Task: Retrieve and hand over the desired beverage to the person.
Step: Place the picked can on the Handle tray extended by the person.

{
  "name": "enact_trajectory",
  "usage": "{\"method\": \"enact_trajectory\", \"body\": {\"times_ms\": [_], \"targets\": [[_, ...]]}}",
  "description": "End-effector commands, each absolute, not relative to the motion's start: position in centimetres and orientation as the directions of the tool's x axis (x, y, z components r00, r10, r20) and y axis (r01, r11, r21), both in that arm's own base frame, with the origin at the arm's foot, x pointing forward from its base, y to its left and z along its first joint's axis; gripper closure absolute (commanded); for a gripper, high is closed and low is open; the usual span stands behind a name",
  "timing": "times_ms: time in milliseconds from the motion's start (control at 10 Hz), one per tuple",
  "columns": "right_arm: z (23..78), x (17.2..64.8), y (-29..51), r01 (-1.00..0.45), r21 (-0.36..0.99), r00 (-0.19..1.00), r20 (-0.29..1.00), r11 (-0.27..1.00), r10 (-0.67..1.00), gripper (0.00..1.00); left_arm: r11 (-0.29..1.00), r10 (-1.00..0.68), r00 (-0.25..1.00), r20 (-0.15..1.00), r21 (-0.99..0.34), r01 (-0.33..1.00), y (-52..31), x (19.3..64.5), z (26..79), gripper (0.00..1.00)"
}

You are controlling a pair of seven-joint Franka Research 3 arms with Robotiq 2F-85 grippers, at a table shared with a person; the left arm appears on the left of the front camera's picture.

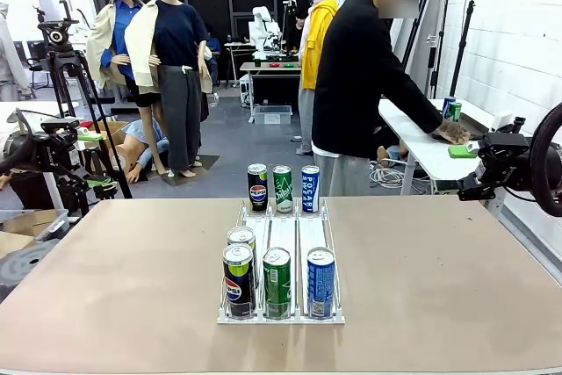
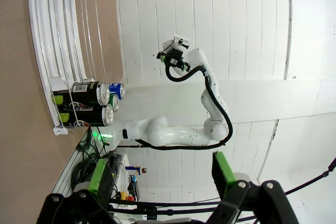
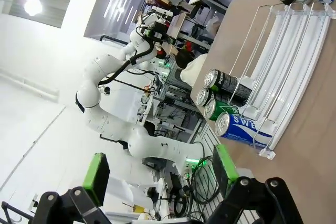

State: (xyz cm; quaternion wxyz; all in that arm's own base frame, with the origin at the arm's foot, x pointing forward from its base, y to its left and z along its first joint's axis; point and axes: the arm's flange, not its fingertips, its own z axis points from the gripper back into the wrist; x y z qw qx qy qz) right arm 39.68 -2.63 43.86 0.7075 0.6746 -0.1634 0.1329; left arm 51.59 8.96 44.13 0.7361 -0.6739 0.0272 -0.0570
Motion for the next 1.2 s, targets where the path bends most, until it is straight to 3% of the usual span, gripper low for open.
{"method": "enact_trajectory", "body": {"times_ms": [0,1100], "targets": [[43.67,39.73,-2.65,-0.406,0.912,0.912,0.408,0.063,-0.029,0.0,0.096,-0.117,0.992,0.039,-0.994,0.051,8.99,51.56,44.26,0.0],[43.67,39.73,-2.65,-0.406,0.912,0.912,0.408,0.063,-0.029,0.0,0.096,-0.117,0.992,0.039,-0.994,0.051,8.99,51.56,44.26,0.0]]}}
